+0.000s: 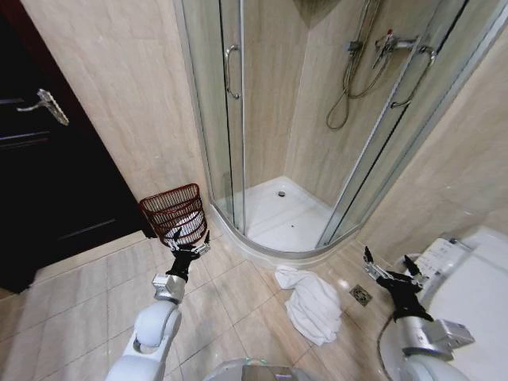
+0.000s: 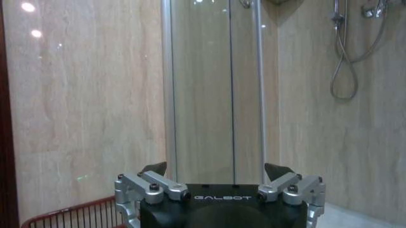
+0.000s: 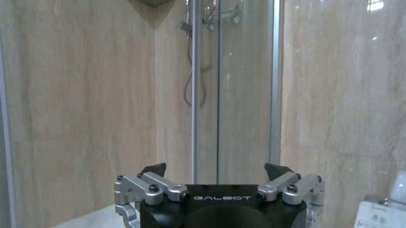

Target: Discard the used towel into the hamper.

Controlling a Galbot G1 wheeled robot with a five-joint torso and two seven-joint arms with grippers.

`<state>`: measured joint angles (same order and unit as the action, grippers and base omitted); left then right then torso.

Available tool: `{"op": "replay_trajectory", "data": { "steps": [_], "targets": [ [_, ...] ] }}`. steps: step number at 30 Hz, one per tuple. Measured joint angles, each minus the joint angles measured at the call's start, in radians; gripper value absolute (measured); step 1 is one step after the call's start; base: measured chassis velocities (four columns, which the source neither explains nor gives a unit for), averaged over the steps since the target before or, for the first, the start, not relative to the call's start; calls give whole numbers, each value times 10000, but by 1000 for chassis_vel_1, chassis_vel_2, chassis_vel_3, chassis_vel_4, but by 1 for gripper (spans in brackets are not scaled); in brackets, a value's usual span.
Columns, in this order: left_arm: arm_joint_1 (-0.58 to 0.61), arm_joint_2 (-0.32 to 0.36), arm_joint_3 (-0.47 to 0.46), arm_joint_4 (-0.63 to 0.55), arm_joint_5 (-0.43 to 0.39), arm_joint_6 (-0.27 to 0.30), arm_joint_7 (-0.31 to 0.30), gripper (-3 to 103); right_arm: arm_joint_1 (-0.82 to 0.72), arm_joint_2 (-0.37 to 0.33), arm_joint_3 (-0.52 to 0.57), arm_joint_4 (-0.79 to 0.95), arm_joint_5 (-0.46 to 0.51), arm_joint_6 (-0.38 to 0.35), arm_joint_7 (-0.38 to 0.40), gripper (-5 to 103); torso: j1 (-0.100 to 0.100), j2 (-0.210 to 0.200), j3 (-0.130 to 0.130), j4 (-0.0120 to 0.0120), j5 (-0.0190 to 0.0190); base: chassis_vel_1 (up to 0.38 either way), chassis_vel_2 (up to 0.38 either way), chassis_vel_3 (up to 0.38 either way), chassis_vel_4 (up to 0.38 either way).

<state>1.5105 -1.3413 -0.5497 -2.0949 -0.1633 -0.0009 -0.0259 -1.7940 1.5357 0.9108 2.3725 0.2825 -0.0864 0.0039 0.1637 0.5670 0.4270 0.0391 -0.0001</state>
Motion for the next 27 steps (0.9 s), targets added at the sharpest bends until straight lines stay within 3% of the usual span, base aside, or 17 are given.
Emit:
{"op": "replay_trajectory", "data": {
  "steps": [27],
  "targets": [
    [-552,70,575,293,-24,105,-192,100,-17,511,70,453,-263,-35,63,100,447,1075,624,-5,1,-22,-23,-21,-18]
  ]
}}
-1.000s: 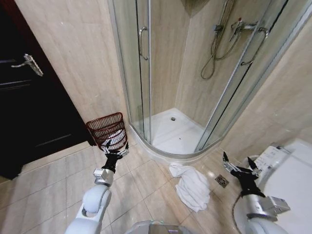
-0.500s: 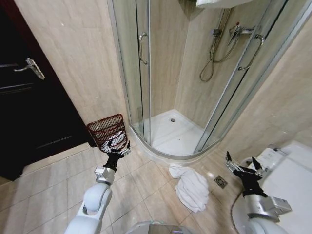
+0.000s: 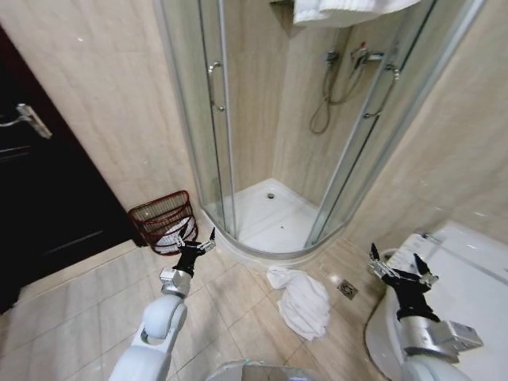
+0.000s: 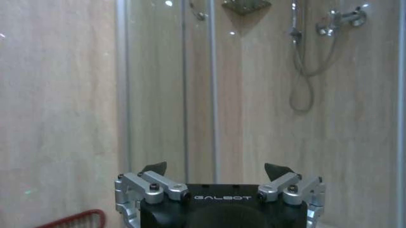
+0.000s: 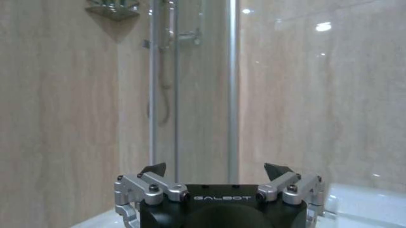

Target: Discard the used towel into the hamper.

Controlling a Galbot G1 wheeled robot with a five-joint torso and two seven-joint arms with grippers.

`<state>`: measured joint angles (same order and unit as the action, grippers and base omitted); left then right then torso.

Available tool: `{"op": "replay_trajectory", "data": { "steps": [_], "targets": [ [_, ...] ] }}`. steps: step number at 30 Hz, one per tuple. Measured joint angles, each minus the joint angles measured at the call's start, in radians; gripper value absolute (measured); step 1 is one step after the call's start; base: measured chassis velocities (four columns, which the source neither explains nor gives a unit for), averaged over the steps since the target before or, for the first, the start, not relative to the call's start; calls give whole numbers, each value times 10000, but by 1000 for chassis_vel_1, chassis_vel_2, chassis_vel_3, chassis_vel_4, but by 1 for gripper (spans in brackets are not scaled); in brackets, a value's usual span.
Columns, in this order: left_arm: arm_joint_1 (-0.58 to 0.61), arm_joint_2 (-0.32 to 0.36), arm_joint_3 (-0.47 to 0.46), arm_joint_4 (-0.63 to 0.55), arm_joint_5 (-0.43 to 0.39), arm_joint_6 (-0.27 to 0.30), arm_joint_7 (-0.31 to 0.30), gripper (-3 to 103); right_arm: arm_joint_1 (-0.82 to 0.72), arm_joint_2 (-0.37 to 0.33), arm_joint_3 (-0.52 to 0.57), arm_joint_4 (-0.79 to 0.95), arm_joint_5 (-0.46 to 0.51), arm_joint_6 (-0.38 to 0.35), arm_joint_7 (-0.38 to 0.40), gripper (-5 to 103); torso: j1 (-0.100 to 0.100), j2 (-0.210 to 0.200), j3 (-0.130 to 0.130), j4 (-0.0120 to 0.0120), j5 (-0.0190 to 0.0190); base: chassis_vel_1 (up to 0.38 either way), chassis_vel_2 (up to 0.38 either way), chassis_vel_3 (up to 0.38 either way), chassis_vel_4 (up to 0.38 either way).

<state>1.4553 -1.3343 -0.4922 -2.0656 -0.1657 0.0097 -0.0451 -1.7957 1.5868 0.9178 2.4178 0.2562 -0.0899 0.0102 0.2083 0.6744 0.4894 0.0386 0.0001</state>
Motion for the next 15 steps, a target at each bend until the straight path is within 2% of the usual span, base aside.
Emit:
{"op": "replay_trajectory", "data": {
  "steps": [5,15],
  "targets": [
    [27,-143,78,-152,48,139,-112,100,-175,24,-5,183,61,7,-30,100,79,189,114,7,-2,0,0,0,0],
    [96,-120,-188,-176,67,119,-251,100,-133,-14,-108,277,-6,-91,-40,100,288,685,400,5,-1,0,0,0,0]
  ]
}}
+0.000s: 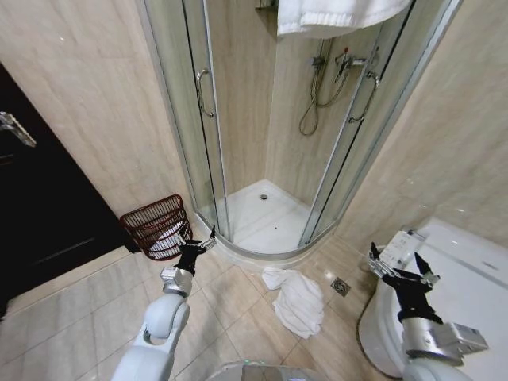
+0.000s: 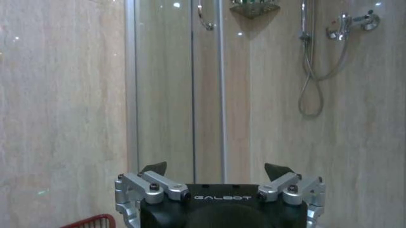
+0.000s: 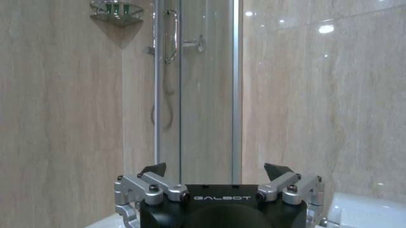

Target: Discard the used towel into the hamper.

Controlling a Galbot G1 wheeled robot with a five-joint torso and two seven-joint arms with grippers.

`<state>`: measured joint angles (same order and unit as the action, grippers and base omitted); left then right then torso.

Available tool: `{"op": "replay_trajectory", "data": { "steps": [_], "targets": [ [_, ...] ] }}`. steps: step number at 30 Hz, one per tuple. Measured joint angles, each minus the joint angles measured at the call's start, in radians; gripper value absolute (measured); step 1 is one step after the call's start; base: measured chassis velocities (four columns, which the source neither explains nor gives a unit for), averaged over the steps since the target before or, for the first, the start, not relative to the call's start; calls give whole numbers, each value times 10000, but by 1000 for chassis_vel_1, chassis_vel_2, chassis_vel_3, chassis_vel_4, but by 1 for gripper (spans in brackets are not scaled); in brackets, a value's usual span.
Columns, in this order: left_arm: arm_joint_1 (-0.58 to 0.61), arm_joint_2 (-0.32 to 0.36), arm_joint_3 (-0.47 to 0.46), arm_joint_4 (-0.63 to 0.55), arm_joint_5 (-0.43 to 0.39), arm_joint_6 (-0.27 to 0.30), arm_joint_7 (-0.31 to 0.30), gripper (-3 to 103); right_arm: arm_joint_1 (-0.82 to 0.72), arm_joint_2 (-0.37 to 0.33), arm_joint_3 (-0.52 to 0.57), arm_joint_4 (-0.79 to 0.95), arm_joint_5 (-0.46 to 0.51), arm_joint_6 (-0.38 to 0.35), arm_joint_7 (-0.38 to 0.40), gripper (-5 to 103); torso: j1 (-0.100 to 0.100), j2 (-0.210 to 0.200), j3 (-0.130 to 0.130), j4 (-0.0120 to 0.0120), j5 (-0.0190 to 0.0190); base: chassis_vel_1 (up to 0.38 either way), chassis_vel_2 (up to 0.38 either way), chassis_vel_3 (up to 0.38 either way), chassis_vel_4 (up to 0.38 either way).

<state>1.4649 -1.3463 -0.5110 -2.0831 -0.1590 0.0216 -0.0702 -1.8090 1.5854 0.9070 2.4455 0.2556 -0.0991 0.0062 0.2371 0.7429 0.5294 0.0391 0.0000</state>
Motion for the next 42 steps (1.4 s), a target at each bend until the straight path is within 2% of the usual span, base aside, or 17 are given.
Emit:
{"op": "replay_trajectory", "data": {
  "steps": [11,18,30,42],
  "targets": [
    [-322,154,-268,124,41,63,-90,100,97,67,-37,11,7,-6,26,100,193,445,251,-1,-1,0,0,0,0],
    [-346,334,-581,-238,-205,242,3,100,182,19,-94,177,116,-350,-86,100,352,835,481,0,0,0,0,0,0],
    [-311,385,-539,-553,-241,451,-25,100,127,-8,-74,254,115,-300,-97,100,584,1384,797,-1,0,0,0,0,0],
    [-24,302,-580,-736,-217,430,-29,100,105,-62,-38,311,236,-254,85,100,819,1924,1103,-1,0,0,0,0,0]
  ]
}}
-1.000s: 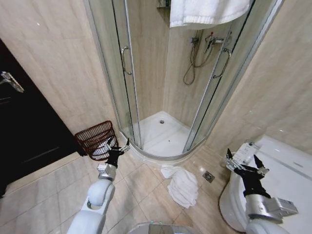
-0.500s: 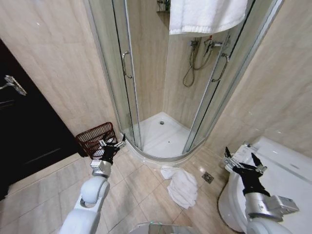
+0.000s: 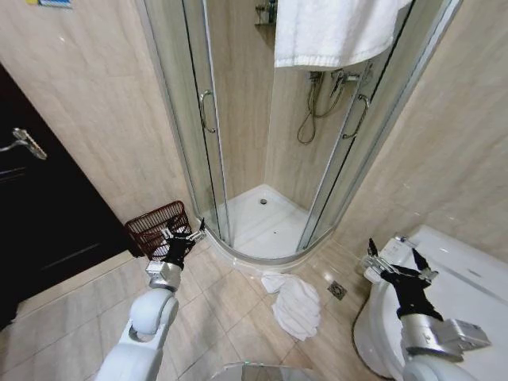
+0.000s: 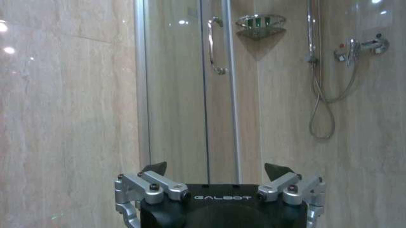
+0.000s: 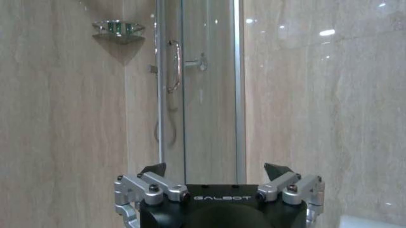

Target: Discard the used towel into the hamper.

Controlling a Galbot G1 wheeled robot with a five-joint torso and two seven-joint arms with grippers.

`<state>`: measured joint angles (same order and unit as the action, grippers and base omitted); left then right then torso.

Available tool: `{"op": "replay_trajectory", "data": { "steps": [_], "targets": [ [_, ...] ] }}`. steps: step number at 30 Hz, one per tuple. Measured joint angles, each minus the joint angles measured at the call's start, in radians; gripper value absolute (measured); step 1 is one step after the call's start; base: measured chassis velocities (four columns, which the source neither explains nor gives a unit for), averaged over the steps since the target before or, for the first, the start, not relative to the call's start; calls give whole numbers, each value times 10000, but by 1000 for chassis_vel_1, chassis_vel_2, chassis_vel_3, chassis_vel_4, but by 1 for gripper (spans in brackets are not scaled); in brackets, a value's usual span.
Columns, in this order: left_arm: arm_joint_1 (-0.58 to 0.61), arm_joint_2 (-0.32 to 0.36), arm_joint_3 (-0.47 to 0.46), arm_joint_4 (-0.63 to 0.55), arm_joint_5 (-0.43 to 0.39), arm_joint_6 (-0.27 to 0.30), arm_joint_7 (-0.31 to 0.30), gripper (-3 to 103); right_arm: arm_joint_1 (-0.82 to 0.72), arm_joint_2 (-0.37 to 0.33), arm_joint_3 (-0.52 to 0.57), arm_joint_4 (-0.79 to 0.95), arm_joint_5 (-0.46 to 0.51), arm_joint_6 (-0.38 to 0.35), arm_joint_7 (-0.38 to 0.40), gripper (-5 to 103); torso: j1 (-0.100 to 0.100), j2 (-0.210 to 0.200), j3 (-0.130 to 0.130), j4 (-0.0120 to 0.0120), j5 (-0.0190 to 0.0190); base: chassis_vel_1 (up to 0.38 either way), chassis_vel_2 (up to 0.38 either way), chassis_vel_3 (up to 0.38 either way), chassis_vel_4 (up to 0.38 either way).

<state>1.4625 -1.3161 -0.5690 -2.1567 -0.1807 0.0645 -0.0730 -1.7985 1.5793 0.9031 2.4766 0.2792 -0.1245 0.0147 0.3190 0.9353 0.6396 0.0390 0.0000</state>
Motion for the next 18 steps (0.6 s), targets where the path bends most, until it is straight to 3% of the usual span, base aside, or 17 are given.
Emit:
{"op": "replay_trajectory", "data": {
  "steps": [18],
  "targets": [
    [372,-135,-146,-304,-161,-42,24,100,37,-24,-22,6,12,-21,218,100,384,870,489,0,1,0,0,0,0]
  ]
}}
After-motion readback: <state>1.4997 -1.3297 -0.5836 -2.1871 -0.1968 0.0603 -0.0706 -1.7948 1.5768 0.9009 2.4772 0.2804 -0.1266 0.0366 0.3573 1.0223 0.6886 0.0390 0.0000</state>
